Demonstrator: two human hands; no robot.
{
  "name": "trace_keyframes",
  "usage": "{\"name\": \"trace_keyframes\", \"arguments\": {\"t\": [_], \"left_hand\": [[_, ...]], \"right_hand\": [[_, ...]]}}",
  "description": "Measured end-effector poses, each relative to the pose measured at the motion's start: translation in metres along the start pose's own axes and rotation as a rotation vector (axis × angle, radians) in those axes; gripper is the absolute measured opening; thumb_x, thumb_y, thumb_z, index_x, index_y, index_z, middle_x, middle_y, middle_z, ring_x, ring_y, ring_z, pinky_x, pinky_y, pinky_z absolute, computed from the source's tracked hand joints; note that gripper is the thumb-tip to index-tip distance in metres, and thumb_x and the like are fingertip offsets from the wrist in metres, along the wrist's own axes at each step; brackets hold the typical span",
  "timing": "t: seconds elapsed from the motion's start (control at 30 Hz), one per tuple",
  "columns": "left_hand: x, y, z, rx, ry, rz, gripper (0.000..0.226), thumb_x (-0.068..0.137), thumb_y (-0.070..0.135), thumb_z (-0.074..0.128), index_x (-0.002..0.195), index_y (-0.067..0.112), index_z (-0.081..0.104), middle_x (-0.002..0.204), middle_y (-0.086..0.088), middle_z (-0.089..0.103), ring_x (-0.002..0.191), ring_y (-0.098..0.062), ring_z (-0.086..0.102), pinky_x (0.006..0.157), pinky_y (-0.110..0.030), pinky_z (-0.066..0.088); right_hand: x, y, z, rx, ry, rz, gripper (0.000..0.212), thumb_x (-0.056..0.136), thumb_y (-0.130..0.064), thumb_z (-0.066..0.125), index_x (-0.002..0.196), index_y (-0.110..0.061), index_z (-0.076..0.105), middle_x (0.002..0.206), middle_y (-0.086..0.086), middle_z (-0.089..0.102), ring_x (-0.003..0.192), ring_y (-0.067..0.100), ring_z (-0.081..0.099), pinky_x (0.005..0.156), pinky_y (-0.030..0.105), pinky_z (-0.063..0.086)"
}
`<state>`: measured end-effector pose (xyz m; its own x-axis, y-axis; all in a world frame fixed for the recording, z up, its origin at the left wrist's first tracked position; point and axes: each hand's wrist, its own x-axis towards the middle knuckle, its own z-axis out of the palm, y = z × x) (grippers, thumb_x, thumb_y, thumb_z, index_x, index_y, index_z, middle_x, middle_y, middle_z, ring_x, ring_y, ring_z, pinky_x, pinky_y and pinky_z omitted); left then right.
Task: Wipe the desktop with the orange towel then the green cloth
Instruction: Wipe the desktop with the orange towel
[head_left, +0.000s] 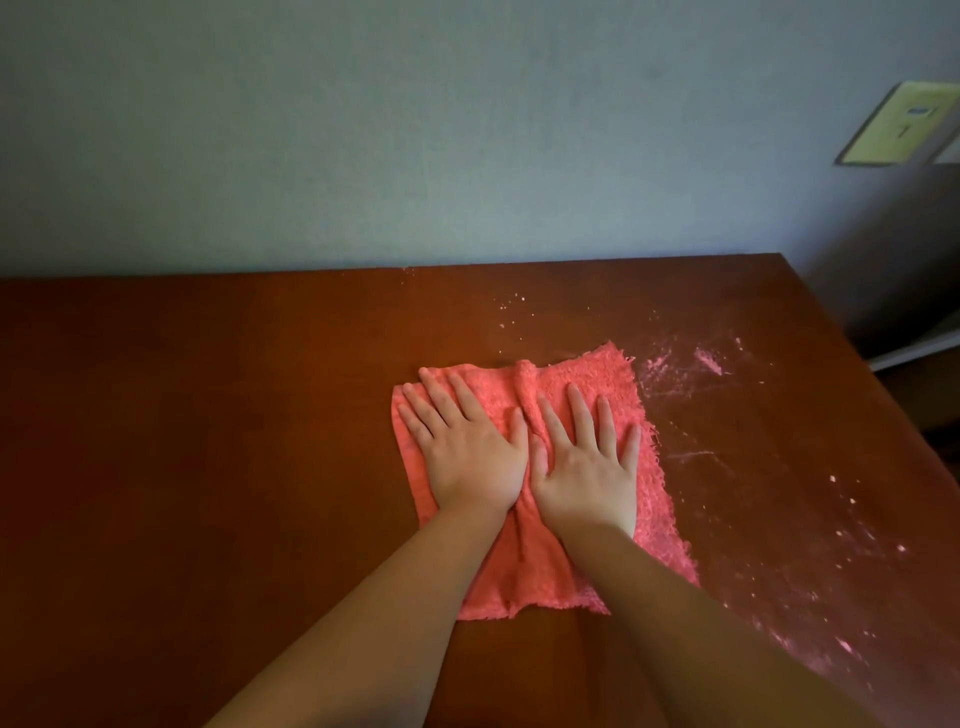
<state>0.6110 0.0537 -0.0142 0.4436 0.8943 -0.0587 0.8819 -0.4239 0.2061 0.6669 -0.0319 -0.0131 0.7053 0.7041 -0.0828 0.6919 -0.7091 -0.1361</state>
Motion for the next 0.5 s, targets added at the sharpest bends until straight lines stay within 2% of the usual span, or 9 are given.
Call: {"name": "trace_keyframes", "arguments": {"t": [0.3,0.43,0.5], "left_hand": [[0.056,0.005,-0.004,-0.002,0.008,-0.049,0.088,0.091,0.062,0.019,0.148,0.000,-0.005,0.154,-0.029,-0.011,0.142,-0.044,-0.011,0.117,-0.052,-0.008],[0.092,0.002,-0.006,-0.047,0.024,-0.168,0.091,0.091,0.062,0.021,0.146,-0.005,-0.007,0.154,-0.028,-0.011,0.143,-0.040,-0.011,0.117,-0.047,-0.009],[0.114,-0.003,-0.008,-0.083,0.055,-0.237,0.090,0.091,0.060,0.024,0.146,-0.005,-0.006,0.154,-0.027,-0.010,0.144,-0.038,-0.010,0.118,-0.045,-0.009]], "right_hand": [[0.056,-0.012,-0.005,0.007,0.000,-0.006,0.075,0.076,-0.058,-0.015,0.149,-0.045,-0.001,0.160,-0.007,-0.007,0.147,0.023,-0.012,0.115,0.053,-0.013],[0.098,-0.026,-0.009,0.017,-0.027,-0.041,0.059,0.094,-0.057,0.007,0.150,-0.042,-0.001,0.161,-0.004,-0.007,0.146,0.026,-0.013,0.114,0.055,-0.012],[0.120,-0.034,-0.011,0.022,-0.025,-0.077,0.059,0.095,-0.057,0.012,0.150,-0.041,0.000,0.161,-0.003,-0.008,0.146,0.027,-0.014,0.114,0.056,-0.013]]}}
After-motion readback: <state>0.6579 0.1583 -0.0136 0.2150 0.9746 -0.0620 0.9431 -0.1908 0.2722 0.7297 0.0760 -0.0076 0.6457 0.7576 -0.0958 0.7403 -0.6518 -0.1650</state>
